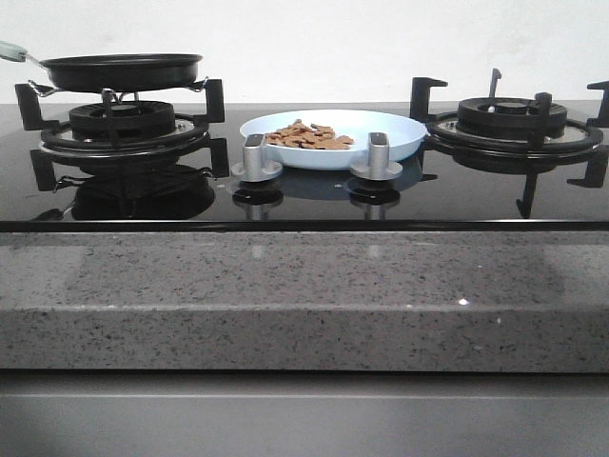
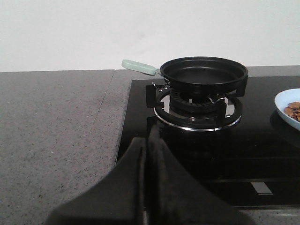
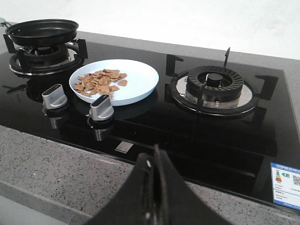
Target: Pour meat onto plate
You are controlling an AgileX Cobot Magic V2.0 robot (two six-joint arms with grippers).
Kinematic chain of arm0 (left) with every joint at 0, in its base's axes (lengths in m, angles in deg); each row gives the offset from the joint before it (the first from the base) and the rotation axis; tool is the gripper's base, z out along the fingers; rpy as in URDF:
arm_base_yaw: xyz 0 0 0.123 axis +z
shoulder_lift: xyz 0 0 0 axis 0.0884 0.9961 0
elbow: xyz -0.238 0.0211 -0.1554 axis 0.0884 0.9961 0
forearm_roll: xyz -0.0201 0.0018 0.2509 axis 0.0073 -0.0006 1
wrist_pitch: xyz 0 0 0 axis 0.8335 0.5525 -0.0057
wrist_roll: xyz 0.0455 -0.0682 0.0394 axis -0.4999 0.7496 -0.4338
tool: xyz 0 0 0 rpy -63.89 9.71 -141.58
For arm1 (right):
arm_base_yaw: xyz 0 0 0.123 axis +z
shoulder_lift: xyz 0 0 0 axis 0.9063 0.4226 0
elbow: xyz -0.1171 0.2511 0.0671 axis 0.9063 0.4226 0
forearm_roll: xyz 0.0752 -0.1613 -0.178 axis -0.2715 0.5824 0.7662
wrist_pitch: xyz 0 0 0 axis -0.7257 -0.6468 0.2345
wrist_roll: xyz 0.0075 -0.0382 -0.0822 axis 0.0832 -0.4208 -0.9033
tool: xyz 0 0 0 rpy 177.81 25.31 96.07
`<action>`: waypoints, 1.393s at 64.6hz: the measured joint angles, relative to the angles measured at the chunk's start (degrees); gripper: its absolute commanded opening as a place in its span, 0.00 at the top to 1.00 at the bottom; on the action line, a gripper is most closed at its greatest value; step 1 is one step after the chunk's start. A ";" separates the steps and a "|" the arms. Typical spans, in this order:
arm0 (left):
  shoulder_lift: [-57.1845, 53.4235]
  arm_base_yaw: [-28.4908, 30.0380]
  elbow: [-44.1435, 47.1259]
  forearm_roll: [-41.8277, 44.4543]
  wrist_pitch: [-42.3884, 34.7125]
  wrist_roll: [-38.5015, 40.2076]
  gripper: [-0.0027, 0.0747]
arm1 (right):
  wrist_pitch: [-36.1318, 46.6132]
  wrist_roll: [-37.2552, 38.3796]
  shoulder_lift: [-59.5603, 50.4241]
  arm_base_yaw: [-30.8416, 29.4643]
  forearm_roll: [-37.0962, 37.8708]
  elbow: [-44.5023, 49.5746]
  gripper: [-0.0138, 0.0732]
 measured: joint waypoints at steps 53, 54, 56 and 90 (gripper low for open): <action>-15.35 0.00 19.46 -0.59 -8.33 0.24 0.99 | 0.00 -0.04 0.00 0.00 0.00 0.02 0.91; -15.35 0.00 19.46 -0.59 -8.33 0.24 0.99 | 0.00 -0.04 0.00 0.00 0.00 0.02 0.91; -15.35 0.00 19.46 -0.59 -8.33 0.24 0.99 | 0.00 -0.04 0.00 0.00 0.00 0.02 0.91; -15.35 0.00 19.46 -0.59 -8.44 0.34 0.99 | 0.00 -0.13 0.00 0.00 0.00 0.02 0.91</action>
